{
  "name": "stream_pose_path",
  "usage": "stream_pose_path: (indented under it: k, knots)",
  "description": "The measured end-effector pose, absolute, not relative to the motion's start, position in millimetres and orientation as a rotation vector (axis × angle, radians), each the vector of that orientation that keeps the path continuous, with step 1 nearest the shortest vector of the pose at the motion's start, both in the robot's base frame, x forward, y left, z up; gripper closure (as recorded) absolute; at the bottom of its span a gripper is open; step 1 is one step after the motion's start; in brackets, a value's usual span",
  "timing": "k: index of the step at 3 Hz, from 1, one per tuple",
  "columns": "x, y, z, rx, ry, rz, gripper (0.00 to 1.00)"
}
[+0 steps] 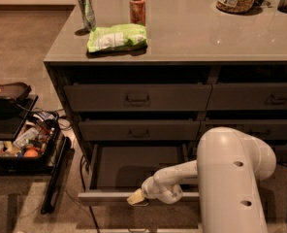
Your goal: Close bottom drawer
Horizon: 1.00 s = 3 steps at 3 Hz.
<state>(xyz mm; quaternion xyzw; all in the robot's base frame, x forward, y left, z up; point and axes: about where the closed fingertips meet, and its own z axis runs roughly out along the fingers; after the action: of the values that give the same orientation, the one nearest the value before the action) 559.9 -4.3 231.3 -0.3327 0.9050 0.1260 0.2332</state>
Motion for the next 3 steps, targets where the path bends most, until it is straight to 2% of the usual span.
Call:
stream_pose_path:
  k: [2,3]
  knots:
    - [565,8,226,-0.972,2.158,0.604,0.00]
    - [563,-14,208,-0.978,2.077,0.530,0.00]
